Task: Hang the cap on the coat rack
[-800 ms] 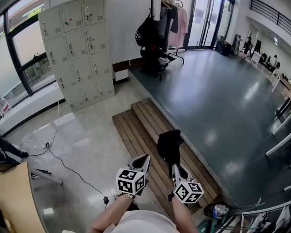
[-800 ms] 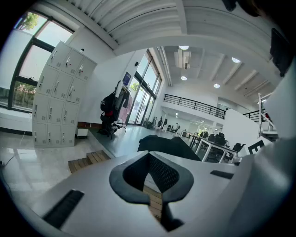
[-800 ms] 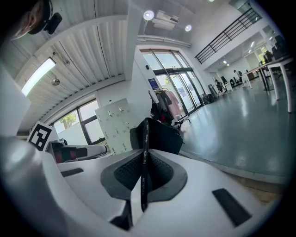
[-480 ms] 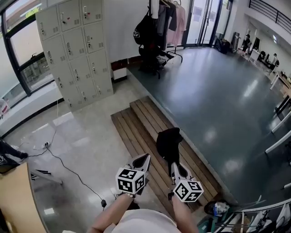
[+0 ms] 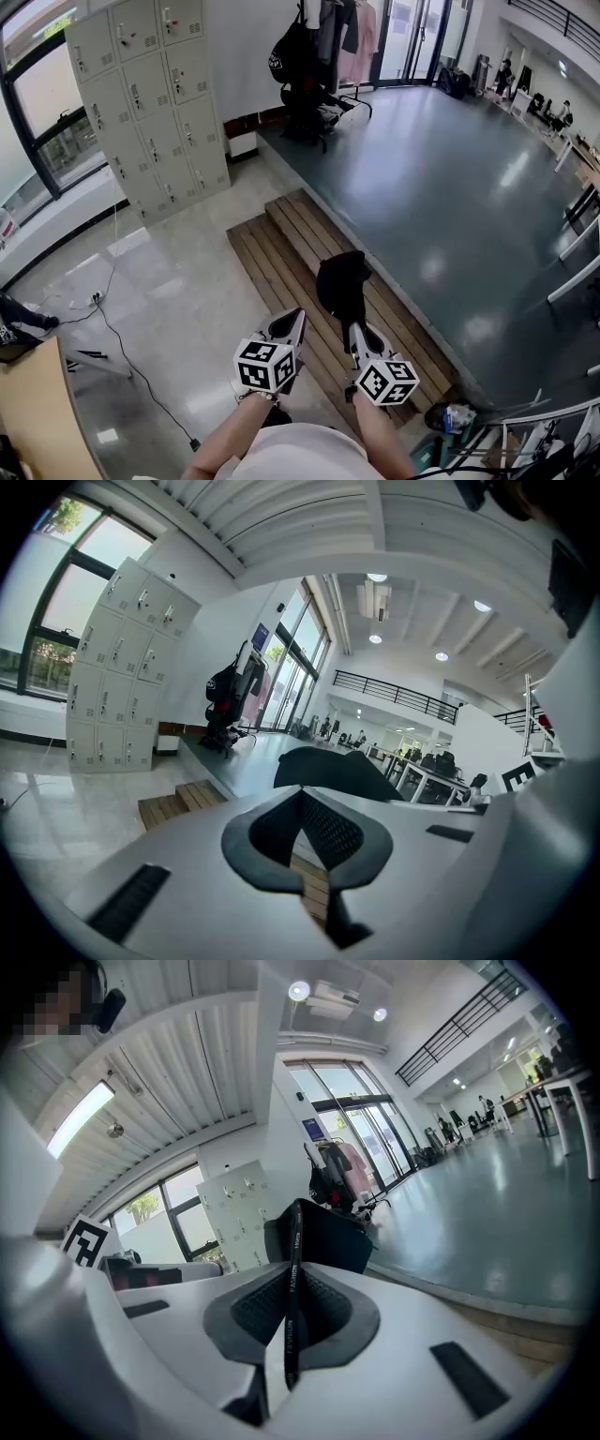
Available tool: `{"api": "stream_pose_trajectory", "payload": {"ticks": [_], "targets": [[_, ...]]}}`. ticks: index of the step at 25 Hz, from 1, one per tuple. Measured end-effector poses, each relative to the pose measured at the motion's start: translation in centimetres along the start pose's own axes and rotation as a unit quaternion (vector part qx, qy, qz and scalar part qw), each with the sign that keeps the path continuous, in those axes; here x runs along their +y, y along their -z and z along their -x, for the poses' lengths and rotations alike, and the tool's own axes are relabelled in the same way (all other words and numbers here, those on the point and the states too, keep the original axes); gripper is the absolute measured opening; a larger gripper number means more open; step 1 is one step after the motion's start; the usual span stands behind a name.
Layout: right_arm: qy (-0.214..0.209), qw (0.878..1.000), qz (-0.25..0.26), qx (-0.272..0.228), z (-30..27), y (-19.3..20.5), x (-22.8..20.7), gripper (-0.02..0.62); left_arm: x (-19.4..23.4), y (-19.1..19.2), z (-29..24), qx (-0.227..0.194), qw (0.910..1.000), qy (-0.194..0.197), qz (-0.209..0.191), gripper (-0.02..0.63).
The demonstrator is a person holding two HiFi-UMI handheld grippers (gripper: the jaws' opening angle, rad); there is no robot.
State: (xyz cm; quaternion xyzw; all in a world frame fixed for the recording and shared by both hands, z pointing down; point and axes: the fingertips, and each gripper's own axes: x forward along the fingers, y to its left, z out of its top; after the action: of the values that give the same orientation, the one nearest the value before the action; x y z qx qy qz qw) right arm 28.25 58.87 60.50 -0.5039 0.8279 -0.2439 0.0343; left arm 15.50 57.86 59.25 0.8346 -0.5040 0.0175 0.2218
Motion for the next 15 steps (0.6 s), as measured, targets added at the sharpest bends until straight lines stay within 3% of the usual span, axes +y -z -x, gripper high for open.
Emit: {"api": "stream_pose_trajectory", "payload": {"ticks": [15], "targets": [[-0.016,1.0,-0.003,0.009,-0.4,0.6,1.7,0.017,0.9,0.1,1.4,-0.003,0.9999,-0.009,0.012,0.003]]}}
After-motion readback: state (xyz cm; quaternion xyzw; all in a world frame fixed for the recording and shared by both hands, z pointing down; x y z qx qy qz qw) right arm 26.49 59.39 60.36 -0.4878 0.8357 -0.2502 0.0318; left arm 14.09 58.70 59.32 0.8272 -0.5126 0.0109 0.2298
